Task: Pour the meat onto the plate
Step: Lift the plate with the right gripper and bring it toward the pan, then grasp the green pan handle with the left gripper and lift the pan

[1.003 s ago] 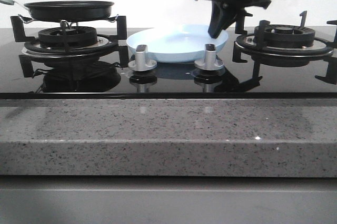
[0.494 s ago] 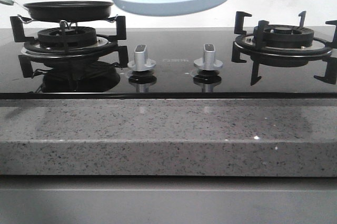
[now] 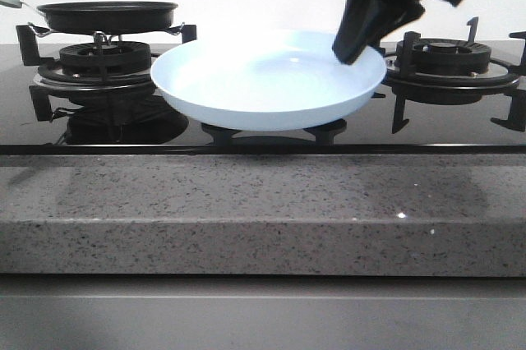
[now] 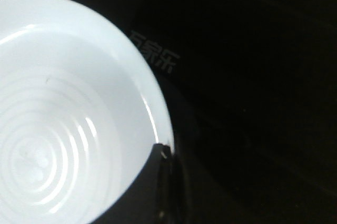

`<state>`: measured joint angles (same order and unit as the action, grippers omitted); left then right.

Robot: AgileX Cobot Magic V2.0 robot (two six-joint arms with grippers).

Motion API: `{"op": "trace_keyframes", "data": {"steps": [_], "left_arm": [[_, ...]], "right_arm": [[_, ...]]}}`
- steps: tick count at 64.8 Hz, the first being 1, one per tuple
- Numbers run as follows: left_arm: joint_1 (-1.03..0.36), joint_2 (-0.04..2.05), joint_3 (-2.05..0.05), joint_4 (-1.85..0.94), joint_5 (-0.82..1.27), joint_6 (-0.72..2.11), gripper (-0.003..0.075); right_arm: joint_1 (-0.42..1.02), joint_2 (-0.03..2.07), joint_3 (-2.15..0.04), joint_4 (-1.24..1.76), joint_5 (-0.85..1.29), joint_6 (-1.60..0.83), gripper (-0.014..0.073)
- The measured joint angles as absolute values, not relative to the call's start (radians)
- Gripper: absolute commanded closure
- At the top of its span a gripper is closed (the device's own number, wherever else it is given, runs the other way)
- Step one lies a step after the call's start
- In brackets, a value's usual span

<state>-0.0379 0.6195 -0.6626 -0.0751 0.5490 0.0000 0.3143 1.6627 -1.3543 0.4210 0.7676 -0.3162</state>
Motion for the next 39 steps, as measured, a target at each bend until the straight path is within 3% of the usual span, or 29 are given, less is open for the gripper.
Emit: {"op": "trace_keyframes", "data": {"steps": [16, 27, 39], "left_arm": [[-0.038, 0.62, -0.663, -0.075, 0.549, 0.0, 0.0149], [-0.038, 0.621, -0.667, -0.085, 0.553, 0.0, 0.0072], [-0.038, 0.693, -0.719, -0.098, 0.553, 0.0, 0.0067]], "right_arm": [[0.314, 1.657, -1.349, 0.425, 0.748, -0.316, 0.0653], [0.314, 1.657, -1.349, 0.425, 0.748, -0.316, 0.0653], [0.314, 1.657, -1.349, 0.425, 0.746, -0.316, 0.0653]]}}
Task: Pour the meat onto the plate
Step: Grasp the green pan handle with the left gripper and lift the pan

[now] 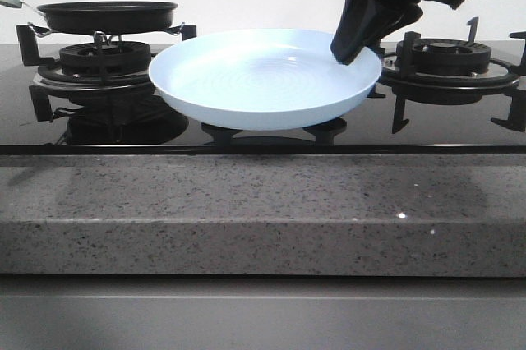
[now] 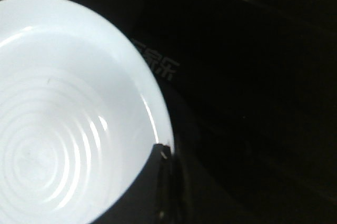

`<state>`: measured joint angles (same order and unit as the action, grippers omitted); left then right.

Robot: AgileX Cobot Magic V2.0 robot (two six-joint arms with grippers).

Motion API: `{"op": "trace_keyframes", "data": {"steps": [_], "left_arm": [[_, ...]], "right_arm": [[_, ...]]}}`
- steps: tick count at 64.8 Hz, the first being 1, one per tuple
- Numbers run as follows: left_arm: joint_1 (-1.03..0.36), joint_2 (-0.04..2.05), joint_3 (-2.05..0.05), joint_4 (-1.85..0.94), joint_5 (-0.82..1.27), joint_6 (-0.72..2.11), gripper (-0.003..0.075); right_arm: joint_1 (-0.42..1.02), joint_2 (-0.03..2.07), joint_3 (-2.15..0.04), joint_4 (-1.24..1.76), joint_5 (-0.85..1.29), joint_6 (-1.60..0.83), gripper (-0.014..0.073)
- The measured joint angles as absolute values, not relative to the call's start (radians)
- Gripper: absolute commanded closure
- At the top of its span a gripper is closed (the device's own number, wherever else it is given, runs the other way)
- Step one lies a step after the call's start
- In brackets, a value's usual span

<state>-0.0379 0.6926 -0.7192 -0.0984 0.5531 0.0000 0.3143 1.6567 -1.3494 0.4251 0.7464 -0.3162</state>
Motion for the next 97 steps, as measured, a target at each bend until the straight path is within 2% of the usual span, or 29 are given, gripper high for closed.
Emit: {"op": "trace_keyframes", "data": {"steps": [11, 18, 32, 42, 63, 83, 90, 97], "left_arm": [[-0.028, 0.854, -0.821, -0.102, 0.589, 0.0, 0.0076], [0.026, 0.979, -0.917, -0.156, 0.631, 0.006, 0.01], [0.197, 1.207, -1.095, -0.516, 0.742, 0.21, 0.0121], [0.271, 1.342, -1.173, -0.79, 0.782, 0.339, 0.0121], [0.286, 1.581, -1.253, -1.119, 0.778, 0.424, 0.0121], [0.286, 1.722, -1.272, -1.371, 0.766, 0.526, 0.0129], [0.286, 1.751, -1.275, -1.431, 0.77, 0.557, 0.0214], [0.286, 1.764, -1.276, -1.452, 0.77, 0.566, 0.0351]], "right_arm": [[0.314, 1.657, -1.349, 0.425, 0.746, -0.316, 0.0653], [0.314, 1.657, -1.349, 0.425, 0.746, -0.316, 0.0653], [0.314, 1.657, -1.349, 0.425, 0.746, -0.316, 0.0653], [0.314, 1.657, -1.349, 0.425, 0.746, -0.316, 0.0653], [0.314, 1.657, -1.349, 0.425, 0.744, -0.316, 0.0653], [0.314, 1.657, -1.349, 0.425, 0.744, -0.316, 0.0653], [0.314, 1.657, -1.349, 0.427, 0.744, -0.316, 0.0653], [0.314, 1.657, -1.349, 0.427, 0.744, -0.316, 0.0653]]}}
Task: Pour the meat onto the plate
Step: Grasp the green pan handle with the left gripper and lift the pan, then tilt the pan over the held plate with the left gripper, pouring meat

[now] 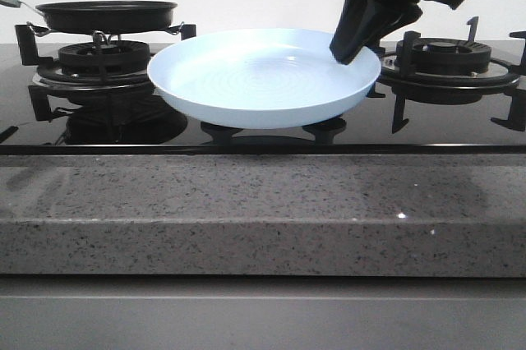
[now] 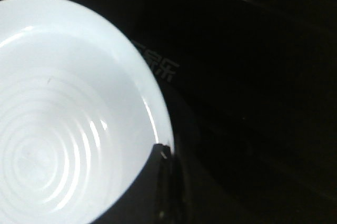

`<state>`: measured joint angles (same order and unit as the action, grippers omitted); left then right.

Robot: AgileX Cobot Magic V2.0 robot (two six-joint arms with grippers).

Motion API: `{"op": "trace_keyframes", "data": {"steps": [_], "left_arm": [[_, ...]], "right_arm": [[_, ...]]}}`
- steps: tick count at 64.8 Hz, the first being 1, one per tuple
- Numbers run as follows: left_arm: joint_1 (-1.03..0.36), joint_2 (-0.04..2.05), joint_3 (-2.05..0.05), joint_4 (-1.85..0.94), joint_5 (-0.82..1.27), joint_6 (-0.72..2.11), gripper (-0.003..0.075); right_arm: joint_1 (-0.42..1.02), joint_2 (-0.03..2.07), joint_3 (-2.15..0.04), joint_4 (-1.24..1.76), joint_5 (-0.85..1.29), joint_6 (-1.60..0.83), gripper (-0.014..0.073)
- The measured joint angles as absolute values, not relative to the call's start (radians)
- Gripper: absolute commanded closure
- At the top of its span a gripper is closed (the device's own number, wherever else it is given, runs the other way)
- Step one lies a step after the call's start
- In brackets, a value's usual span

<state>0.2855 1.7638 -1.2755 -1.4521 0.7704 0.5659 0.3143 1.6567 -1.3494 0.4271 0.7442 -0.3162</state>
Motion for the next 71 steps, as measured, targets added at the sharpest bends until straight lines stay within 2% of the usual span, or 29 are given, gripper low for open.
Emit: {"op": "trace_keyframes", "data": {"steps": [9, 21, 40, 71], "left_arm": [[0.286, 1.764, -1.277, -1.463, 0.772, 0.568, 0.0478], [0.286, 1.764, -1.277, -1.469, 0.772, 0.572, 0.0603], [0.286, 1.764, -1.28, -1.512, 0.781, 0.566, 0.0741], [0.287, 1.651, -1.278, -1.549, 0.835, 0.651, 0.0741]], "right_arm": [[0.314, 1.657, -1.349, 0.427, 0.744, -0.316, 0.0653], [0.314, 1.657, -1.349, 0.427, 0.744, -0.316, 0.0653], [0.314, 1.657, -1.349, 0.427, 0.744, -0.316, 0.0653], [0.314, 1.657, -1.349, 0.427, 0.744, -0.316, 0.0653]]}}
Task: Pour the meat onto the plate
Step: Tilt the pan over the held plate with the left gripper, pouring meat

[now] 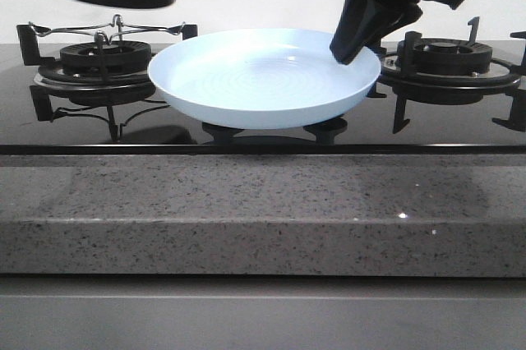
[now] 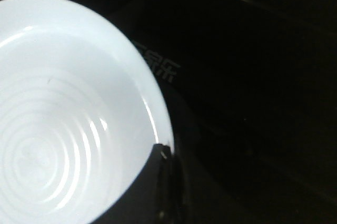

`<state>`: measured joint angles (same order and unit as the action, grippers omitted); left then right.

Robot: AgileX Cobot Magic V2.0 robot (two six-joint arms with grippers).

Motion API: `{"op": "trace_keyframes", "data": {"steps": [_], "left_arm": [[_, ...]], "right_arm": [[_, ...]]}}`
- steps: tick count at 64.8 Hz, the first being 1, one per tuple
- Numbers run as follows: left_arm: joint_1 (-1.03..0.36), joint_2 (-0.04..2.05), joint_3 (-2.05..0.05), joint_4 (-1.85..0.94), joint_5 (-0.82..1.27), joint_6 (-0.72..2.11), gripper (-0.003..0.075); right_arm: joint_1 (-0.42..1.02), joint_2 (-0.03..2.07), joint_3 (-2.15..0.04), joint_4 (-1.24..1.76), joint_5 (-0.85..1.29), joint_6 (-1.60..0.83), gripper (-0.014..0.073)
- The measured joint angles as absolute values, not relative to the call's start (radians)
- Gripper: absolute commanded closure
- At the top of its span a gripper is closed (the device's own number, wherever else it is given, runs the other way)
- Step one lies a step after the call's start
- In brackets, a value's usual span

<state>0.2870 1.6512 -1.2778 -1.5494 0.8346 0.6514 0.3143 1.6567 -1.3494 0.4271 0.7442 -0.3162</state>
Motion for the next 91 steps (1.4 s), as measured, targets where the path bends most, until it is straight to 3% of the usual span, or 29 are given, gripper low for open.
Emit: {"op": "trace_keyframes", "data": {"steps": [20, 42, 91], "left_arm": [[0.2, 1.467, -1.221, -1.509, 0.837, 0.73, 0.0741], [-0.013, 1.278, -1.06, -1.503, 0.649, 0.954, 0.0741], [-0.295, 1.108, -1.046, -1.389, 0.445, 1.352, 0.0741]], "right_arm": [[0.314, 1.657, -1.349, 0.427, 0.742, -0.316, 0.0653], [0.314, 1.657, -1.349, 0.427, 0.742, -0.316, 0.0653], [0.314, 1.657, -1.349, 0.427, 0.742, -0.316, 0.0653]]}}
